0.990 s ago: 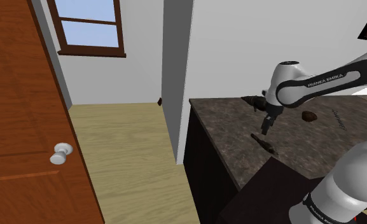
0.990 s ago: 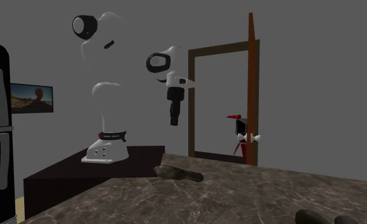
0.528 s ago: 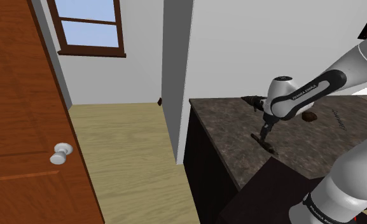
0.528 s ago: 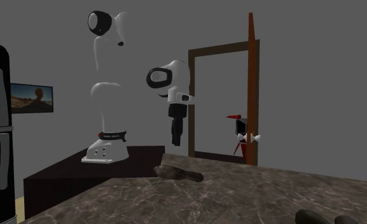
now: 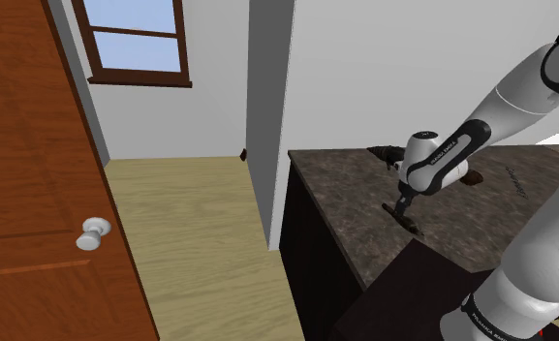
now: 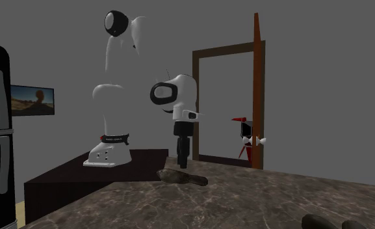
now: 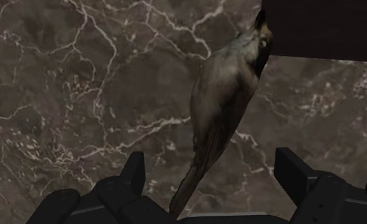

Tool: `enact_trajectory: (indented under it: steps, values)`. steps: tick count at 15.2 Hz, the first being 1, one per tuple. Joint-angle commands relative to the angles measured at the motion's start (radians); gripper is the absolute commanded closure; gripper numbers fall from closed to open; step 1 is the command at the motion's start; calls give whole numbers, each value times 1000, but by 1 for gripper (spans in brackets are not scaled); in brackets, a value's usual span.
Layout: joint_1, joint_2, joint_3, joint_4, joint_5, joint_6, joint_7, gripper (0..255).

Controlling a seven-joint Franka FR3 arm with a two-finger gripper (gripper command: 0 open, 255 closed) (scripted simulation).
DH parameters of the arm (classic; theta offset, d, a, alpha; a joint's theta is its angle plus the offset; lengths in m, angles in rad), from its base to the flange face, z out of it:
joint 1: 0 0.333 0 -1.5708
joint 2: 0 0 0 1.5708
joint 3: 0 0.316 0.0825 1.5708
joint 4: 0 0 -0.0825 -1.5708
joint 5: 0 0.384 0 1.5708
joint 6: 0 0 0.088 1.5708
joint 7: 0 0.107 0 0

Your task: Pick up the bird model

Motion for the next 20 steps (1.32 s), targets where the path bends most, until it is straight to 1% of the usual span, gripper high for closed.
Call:
enact_trajectory:
  steps: [1,4,6,7,16,20]
  values:
    - [-2,35,-2,-1,-7,37,9,0]
    - [-3,101,-3,6,-10,95,23,0]
    - [-3,101,-3,6,-10,95,23,0]
    - [-3,101,-3,7,-9,95,23,255]
    - [-3,101,-3,6,-10,95,23,255]
    - [-1,28,-3,-1,-6,30,7,255]
